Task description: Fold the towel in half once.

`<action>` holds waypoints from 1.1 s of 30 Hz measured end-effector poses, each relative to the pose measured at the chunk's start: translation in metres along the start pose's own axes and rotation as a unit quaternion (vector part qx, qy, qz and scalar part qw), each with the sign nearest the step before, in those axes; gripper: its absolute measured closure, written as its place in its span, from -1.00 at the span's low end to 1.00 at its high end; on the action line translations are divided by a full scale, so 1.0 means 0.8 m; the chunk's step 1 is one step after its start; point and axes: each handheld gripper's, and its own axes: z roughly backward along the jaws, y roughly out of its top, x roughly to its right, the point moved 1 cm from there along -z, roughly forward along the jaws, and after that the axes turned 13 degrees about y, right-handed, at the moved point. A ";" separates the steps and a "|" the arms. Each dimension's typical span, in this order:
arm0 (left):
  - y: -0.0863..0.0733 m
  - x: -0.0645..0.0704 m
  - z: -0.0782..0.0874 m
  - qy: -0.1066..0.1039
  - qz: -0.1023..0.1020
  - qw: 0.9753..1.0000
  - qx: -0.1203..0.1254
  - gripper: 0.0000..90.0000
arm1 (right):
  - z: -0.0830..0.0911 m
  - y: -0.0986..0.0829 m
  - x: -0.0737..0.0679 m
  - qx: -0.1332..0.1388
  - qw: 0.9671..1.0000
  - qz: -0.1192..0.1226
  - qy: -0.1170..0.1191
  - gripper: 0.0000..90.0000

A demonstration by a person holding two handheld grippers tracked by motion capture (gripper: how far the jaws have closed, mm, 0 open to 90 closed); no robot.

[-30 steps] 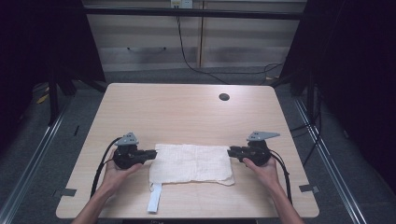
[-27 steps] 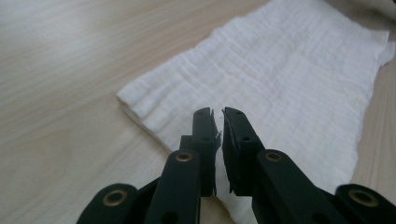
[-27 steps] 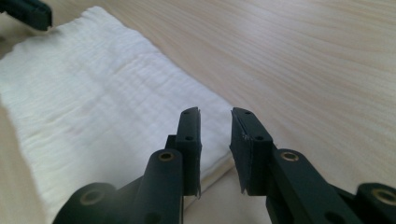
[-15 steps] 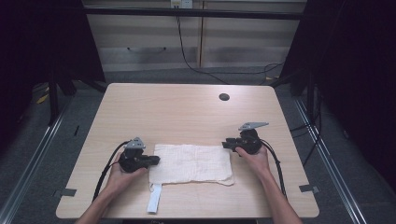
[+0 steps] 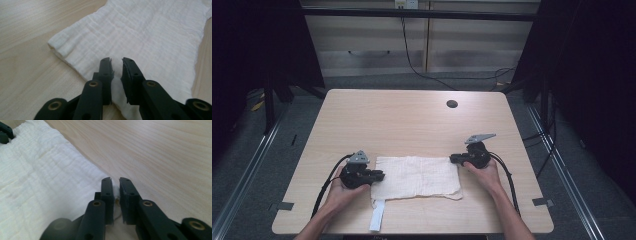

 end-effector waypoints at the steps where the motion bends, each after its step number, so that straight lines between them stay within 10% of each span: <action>1: 0.001 0.000 0.001 0.001 0.000 1.000 0.002 0.64 | 0.000 0.000 0.000 0.000 1.000 -0.002 -0.001 0.92; 9: 0.024 -0.032 -0.004 0.029 0.034 0.998 0.042 0.50 | -0.004 0.004 0.001 0.000 1.000 -0.004 0.003 0.94; 11: 0.029 -0.035 -0.008 0.050 0.014 0.998 0.033 0.41 | -0.005 0.004 0.001 0.000 1.000 -0.003 0.002 0.94; 16: 0.030 -0.050 -0.018 0.064 0.037 0.997 0.033 0.24 | -0.004 0.003 0.001 0.002 1.000 -0.004 0.003 0.94; 23: 0.026 -0.054 -0.031 0.049 0.031 0.998 0.011 0.19 | -0.005 0.003 -0.001 0.003 1.000 -0.009 -0.001 0.95; 33: 0.022 -0.052 -0.027 0.025 -0.001 1.000 0.006 0.85 | -0.007 0.004 -0.002 0.006 1.000 -0.014 -0.003 0.95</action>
